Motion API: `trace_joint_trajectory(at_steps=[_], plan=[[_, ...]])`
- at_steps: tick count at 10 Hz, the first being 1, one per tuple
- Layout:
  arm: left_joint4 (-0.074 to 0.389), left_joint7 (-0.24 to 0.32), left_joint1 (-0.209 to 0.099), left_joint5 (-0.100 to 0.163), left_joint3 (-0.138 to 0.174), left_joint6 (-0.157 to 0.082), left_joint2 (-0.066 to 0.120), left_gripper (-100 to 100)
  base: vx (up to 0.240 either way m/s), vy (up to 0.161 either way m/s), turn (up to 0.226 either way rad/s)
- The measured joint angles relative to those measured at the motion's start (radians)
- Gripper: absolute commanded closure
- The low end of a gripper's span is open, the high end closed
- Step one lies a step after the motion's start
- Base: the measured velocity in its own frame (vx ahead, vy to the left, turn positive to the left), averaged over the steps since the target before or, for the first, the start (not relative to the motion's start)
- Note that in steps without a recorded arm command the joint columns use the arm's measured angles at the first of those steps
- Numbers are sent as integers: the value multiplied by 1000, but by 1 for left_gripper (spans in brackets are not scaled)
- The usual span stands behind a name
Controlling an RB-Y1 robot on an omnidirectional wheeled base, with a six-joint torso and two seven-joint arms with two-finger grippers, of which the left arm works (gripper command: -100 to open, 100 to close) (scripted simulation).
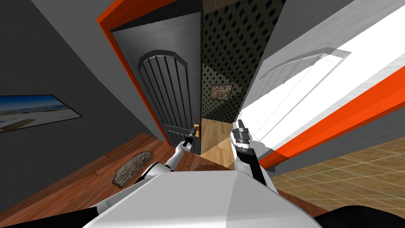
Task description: Push the door open
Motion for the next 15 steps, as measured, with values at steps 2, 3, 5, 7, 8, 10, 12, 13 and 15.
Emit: trace_joint_trajectory(at_steps=[2,3,5,7,8,10,12,13,15], plan=[[2,-1,3,-1,-1,2,0,100,-13,4,2],[3,-1,4,-1,-1,2,0,100,0,0,0],[-10,-1,17,0,-1,12,3,100,113,-71,35],[6,-6,14,4,13,14,7,100,152,-107,47],[1,-8,16,6,19,14,12,100,164,-124,41],[20,-15,6,11,37,-4,18,100,175,-143,55],[25,-24,-4,17,57,-2,22,100,124,-89,47],[43,-26,-15,21,67,-7,27,100,116,-91,44],[25,-33,-2,26,84,7,32,100,162,-132,68]])
